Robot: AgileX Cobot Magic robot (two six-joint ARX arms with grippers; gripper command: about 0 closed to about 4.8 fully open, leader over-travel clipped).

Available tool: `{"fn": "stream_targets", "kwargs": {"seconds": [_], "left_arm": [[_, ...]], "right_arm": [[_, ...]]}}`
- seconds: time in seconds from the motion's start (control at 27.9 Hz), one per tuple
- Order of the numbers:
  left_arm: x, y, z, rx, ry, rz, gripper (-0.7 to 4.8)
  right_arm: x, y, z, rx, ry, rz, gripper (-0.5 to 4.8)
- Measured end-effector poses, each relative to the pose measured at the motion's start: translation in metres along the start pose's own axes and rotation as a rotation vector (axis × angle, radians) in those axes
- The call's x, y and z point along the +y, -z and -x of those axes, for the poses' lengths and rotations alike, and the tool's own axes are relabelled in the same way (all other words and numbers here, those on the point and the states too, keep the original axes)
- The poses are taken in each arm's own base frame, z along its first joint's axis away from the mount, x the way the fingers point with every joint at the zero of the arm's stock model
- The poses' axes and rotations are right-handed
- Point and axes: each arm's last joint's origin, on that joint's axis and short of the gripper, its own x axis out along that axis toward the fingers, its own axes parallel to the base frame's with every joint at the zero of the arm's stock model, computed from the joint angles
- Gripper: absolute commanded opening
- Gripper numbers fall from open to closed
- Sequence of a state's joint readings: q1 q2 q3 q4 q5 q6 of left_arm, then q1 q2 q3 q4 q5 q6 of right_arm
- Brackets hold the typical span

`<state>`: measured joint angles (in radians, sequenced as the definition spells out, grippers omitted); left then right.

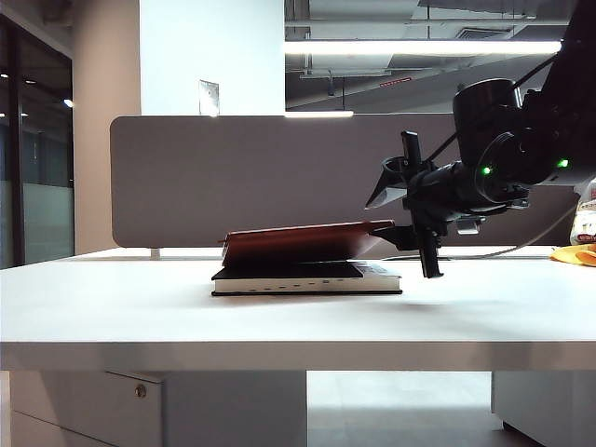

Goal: Pick up the red book and place it on top of the black book.

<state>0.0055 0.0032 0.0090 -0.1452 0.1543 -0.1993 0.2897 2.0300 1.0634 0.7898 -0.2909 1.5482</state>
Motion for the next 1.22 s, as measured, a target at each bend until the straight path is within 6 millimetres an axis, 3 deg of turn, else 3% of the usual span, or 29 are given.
{"fn": "stream_targets", "kwargs": {"seconds": [0.11, 0.68, 1.22], "left_arm": [[0.0, 0.0, 0.0, -0.001, 0.0, 0.0, -0.05], [0.0, 0.0, 0.0, 0.0, 0.0, 0.0, -0.06], [0.0, 0.0, 0.0, 0.0, 0.0, 0.0, -0.05]], "right_arm": [[0.002, 0.0, 0.0, 0.006, -0.008, -0.002, 1.42], [0.001, -0.002, 0.0, 0.041, -0.002, -0.023, 1.44], [-0.003, -0.017, 0.006, 0.043, 0.037, -0.046, 1.44]]}}
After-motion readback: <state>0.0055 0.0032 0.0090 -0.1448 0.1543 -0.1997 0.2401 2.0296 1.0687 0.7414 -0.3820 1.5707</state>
